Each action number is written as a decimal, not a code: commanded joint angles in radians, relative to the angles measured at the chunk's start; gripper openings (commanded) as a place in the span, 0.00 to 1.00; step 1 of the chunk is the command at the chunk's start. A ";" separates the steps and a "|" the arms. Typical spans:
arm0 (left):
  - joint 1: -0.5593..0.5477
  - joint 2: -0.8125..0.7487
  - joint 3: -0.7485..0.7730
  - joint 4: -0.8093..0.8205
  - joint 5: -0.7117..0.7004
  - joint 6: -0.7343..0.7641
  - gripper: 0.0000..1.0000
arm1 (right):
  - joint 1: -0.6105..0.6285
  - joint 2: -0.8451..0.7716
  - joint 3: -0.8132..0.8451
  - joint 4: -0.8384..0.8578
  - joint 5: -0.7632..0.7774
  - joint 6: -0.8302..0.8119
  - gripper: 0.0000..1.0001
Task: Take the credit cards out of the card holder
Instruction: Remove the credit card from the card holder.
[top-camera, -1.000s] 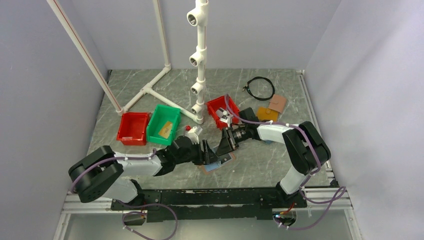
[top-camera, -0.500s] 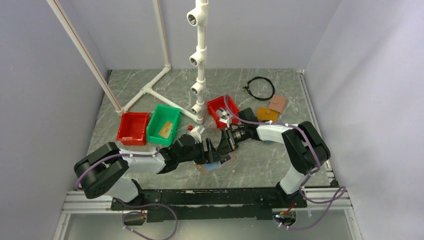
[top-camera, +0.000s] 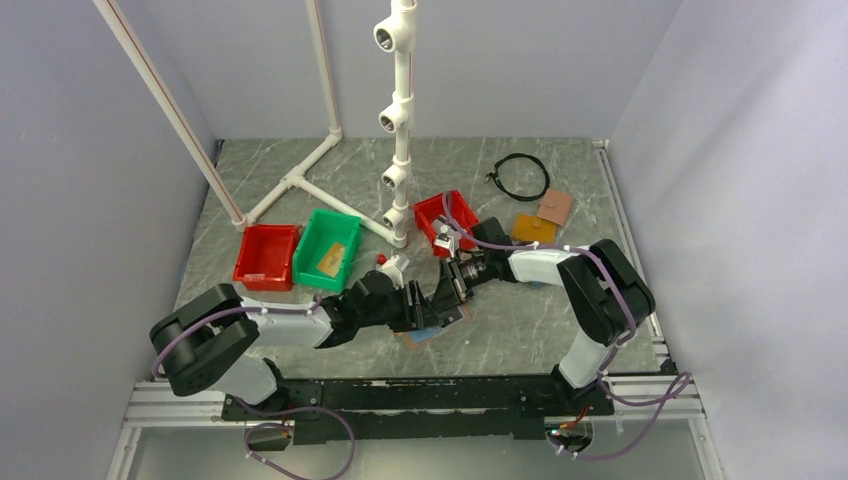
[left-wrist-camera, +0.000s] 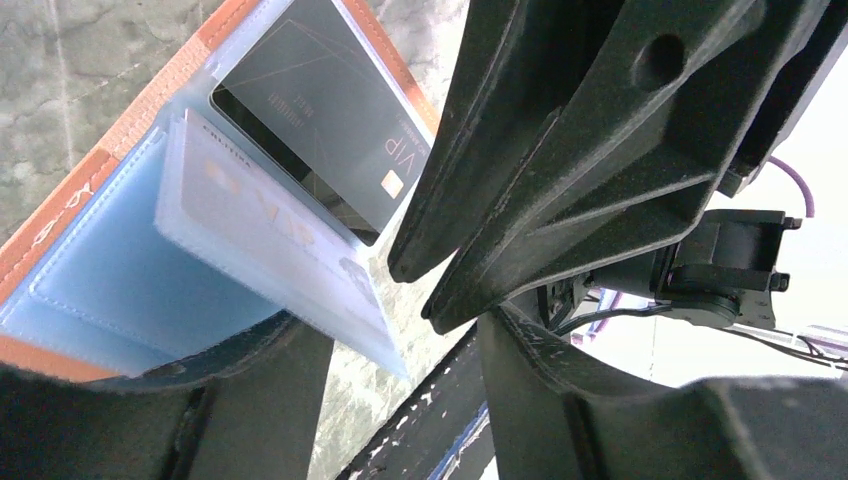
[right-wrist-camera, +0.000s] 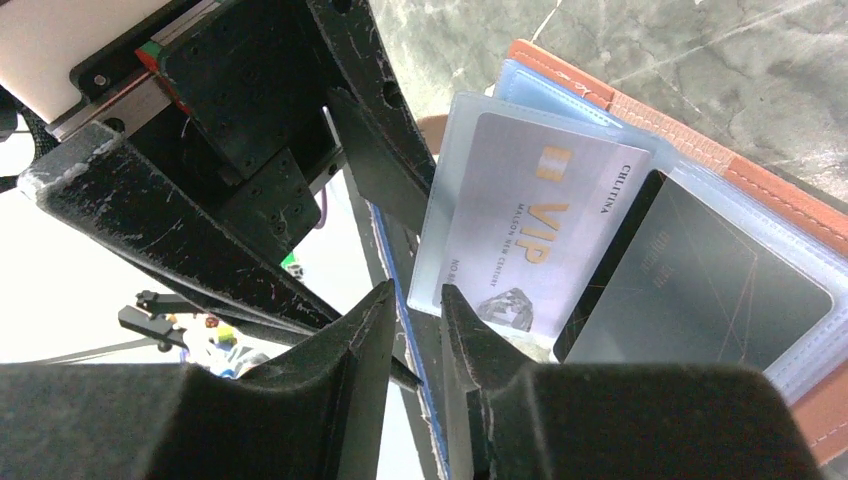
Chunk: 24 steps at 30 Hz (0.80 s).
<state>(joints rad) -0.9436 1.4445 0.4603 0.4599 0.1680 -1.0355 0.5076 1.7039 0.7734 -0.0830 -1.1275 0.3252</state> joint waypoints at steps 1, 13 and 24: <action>0.010 -0.017 0.008 -0.083 -0.116 0.000 0.55 | 0.020 -0.014 0.037 -0.022 -0.087 -0.005 0.27; 0.012 -0.044 -0.076 -0.076 -0.188 -0.049 0.35 | -0.026 -0.099 0.067 -0.125 0.116 -0.172 0.29; 0.017 -0.092 -0.154 0.168 -0.148 0.115 0.00 | -0.046 -0.041 0.098 -0.231 -0.005 -0.418 0.39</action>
<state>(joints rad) -0.9310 1.3880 0.3477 0.5095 0.0288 -1.0294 0.4728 1.6459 0.8429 -0.2806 -1.0695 0.0063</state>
